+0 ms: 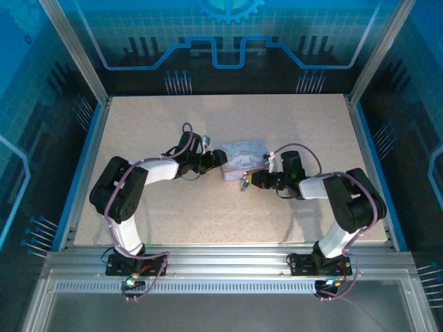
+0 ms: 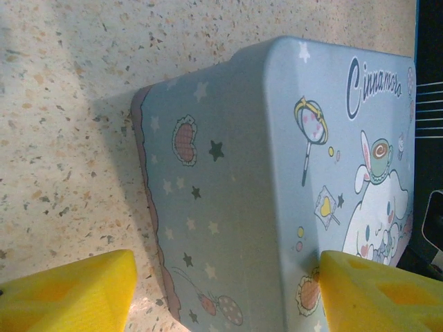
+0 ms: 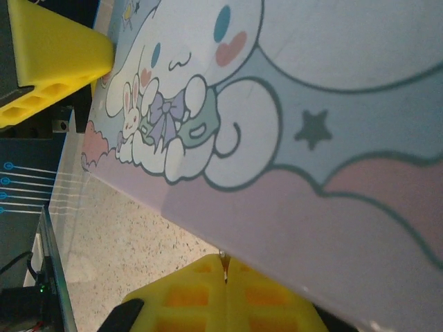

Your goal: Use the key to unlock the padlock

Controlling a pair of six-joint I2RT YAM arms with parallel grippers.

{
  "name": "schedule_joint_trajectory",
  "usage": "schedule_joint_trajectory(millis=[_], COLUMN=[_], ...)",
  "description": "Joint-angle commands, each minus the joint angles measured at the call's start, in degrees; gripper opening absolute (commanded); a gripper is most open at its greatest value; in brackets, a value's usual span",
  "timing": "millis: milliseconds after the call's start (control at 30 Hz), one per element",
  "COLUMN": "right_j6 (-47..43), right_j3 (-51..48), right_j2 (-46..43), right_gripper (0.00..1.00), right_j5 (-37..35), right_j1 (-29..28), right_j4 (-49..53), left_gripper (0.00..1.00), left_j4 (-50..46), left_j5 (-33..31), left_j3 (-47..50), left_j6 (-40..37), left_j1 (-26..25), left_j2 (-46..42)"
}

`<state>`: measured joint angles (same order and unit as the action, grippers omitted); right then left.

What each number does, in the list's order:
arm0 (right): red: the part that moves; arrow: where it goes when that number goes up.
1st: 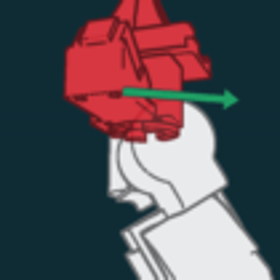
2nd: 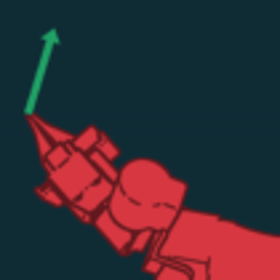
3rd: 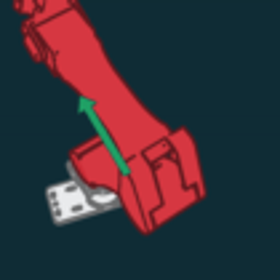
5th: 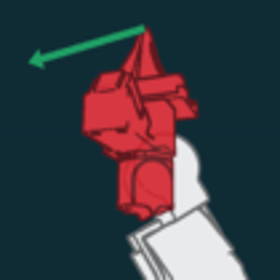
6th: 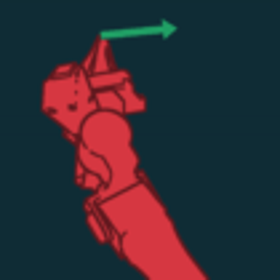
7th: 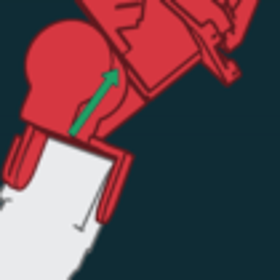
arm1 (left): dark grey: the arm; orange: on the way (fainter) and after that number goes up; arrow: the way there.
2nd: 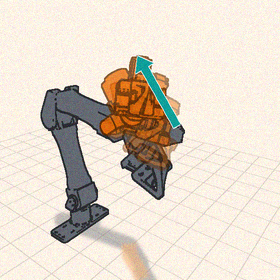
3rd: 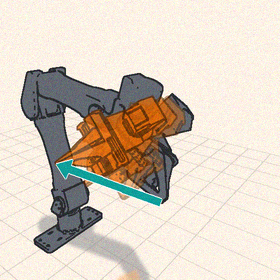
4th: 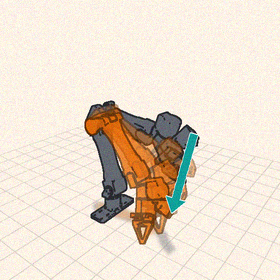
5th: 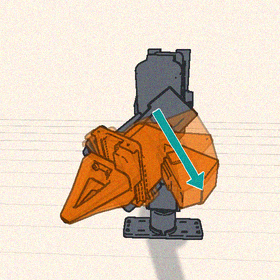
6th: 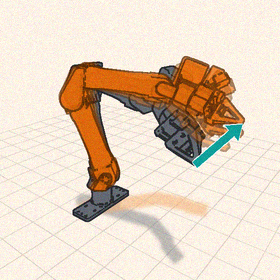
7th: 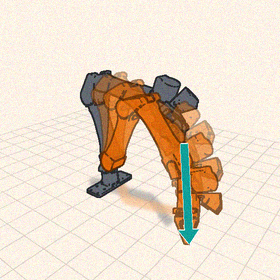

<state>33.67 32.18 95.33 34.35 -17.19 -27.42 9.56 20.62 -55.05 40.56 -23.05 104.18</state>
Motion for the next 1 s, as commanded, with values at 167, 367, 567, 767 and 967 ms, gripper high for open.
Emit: schedule_joint_trajectory(millis=[167,367,567,767,967], right_j6=[8.52,10.86,13.89,15.17,12.89], right_j3=[-3.30,-4.51,-6.13,-7.87,-7.91], right_j2=[-2.95,-4.49,-6.00,-7.39,-10.40], right_gripper=[0.00,0.00,0.00,0.00,0.00], right_j5=[-4.27,-5.82,-7.30,-8.99,-9.57], right_j1=[0.95,1.99,3.00,3.57,4.00], right_j4=[-7.90,-8.15,-8.30,-8.70,-4.70], left_gripper=[0.70,0.71,0.71,0.71,0.71], left_j4=[-7.26,-7.08,-6.81,-6.51,-6.52], left_j5=[-3.00,-3.20,-3.21,-3.03,-3.36], left_j3=[2.88,3.18,3.53,3.71,3.96], left_j6=[-0.64,-0.57,-0.41,-0.21,-0.46], left_j1=[-0.14,-0.12,-0.04,-0.12,0.11], left_j2=[0.46,0.43,0.32,0.51,0.42])
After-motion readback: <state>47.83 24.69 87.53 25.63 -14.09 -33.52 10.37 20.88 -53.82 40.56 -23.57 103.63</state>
